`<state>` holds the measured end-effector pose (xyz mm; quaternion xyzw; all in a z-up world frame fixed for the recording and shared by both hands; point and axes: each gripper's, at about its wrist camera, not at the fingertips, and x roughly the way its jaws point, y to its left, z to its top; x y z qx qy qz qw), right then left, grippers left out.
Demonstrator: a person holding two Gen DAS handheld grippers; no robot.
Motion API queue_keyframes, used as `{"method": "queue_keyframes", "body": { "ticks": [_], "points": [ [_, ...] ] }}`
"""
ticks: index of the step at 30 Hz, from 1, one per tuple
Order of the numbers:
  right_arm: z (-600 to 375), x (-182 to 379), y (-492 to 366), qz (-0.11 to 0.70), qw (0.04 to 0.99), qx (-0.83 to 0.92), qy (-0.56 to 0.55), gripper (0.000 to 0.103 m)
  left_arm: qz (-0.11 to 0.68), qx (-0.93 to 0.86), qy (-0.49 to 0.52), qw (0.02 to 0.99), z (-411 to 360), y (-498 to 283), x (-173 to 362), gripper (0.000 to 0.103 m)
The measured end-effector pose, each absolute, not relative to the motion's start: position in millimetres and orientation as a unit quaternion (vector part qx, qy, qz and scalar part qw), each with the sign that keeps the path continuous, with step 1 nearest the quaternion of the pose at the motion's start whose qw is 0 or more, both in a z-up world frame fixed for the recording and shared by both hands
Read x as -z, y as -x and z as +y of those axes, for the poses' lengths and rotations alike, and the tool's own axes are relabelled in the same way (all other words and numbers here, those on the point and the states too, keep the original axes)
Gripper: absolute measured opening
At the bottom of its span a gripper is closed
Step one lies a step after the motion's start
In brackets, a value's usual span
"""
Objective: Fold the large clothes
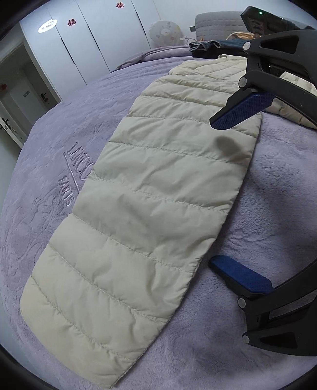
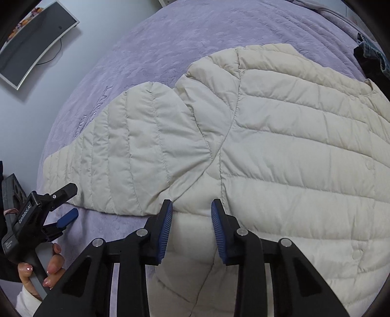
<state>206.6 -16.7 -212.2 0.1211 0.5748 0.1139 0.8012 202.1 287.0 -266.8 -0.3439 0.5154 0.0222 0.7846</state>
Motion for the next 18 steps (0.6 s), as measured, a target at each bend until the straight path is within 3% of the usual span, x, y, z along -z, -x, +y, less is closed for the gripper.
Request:
{"method": "queue_keyframes", "body": {
  "ticks": [4, 5, 7, 8, 9, 10, 18],
  "points": [
    [-15, 225, -213, 0.579, 0.797, -0.114, -0.129, 0.036, 0.490, -0.051, 0.353, 0.795, 295, -209, 267, 0.102],
    [-16, 227, -213, 0.579, 0.797, -0.113, -0.133, 0.036, 0.483, -0.065, 0.352, 0.799, 297, -210, 265, 0.097],
    [-18, 230, -215, 0.580, 0.795, -0.114, -0.141, 0.036, 0.482, -0.084, 0.344, 0.801, 303, -213, 260, 0.052],
    [-19, 231, -215, 0.580, 0.793, -0.114, -0.146, 0.036, 0.482, -0.081, 0.345, 0.801, 306, -215, 259, 0.039],
    [-21, 234, -216, 0.581, 0.791, -0.115, -0.151, 0.036, 0.480, -0.071, 0.351, 0.801, 309, -217, 257, 0.015],
    [-23, 235, -217, 0.582, 0.790, -0.115, -0.157, 0.036, 0.475, -0.060, 0.357, 0.802, 311, -218, 254, 0.009],
    [-38, 246, -217, 0.579, 0.786, -0.120, -0.180, 0.036, 0.411, 0.048, 0.298, 0.860, 271, -230, 166, 0.009]
  ]
}}
